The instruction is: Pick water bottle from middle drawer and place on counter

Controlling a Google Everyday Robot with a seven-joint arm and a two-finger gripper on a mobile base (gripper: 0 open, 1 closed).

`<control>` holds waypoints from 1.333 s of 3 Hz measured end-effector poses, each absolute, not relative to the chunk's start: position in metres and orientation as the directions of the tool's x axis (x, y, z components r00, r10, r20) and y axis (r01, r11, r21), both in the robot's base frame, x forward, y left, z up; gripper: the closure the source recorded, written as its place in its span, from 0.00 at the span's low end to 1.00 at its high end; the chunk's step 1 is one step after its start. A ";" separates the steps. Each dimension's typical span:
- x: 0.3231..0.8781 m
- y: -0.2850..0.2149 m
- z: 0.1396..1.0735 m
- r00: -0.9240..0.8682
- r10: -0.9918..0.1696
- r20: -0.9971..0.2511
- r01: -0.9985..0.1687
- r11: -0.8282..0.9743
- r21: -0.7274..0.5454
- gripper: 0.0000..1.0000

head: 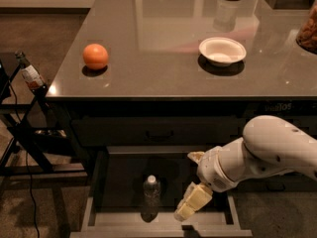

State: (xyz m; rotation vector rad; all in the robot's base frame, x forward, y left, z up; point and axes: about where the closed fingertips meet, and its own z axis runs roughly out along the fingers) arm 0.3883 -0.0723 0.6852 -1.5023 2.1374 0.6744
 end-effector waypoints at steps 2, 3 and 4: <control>0.382 -0.054 0.639 -0.367 -0.691 -0.622 -0.929 0.312 0.201 0.00; 0.410 -0.032 0.567 -0.420 -0.636 -0.647 -0.903 0.361 0.232 0.00; 0.412 -0.030 0.560 -0.427 -0.631 -0.648 -0.900 0.366 0.237 0.00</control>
Offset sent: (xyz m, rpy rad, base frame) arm 0.0060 0.0388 -0.1140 0.1209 0.0814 -0.1144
